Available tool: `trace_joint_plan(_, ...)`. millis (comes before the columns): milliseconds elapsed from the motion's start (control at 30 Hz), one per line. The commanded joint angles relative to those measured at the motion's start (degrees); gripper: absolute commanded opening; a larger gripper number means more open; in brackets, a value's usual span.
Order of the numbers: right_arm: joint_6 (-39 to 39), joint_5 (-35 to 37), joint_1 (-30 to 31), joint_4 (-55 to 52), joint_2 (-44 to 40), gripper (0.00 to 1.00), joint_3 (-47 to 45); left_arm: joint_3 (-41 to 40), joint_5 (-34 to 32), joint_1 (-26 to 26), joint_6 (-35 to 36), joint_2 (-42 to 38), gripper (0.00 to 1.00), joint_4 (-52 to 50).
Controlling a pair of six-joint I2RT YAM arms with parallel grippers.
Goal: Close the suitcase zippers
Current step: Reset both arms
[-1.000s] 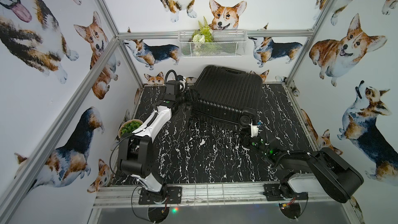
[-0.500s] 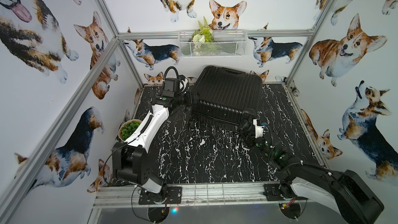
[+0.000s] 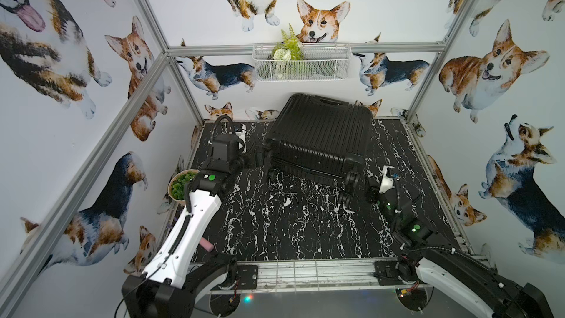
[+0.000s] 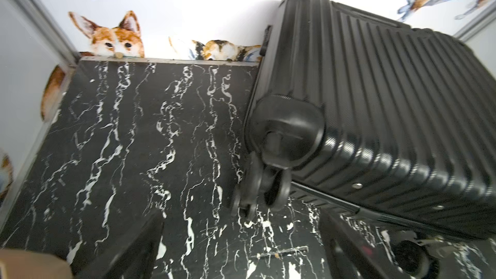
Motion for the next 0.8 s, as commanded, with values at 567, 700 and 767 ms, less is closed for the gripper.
trace_joint_plan(567,-18.7,5.7,-15.4,22.4,16.2,0.62,-3.2,-32.0,-27.1,0.1,6.8,-6.7,0.96,28.4)
trace_joint_plan(700,-18.3,2.6,-17.7,28.0,20.9,0.64,-4.8,-36.0,-24.5,0.3,12.0,-3.6,0.96,37.6)
trace_joint_plan(767,-18.7,1.8,-18.5,28.7,23.7,0.68,-3.4,-37.5,-24.2,0.7,13.3,-0.8,0.97,43.1)
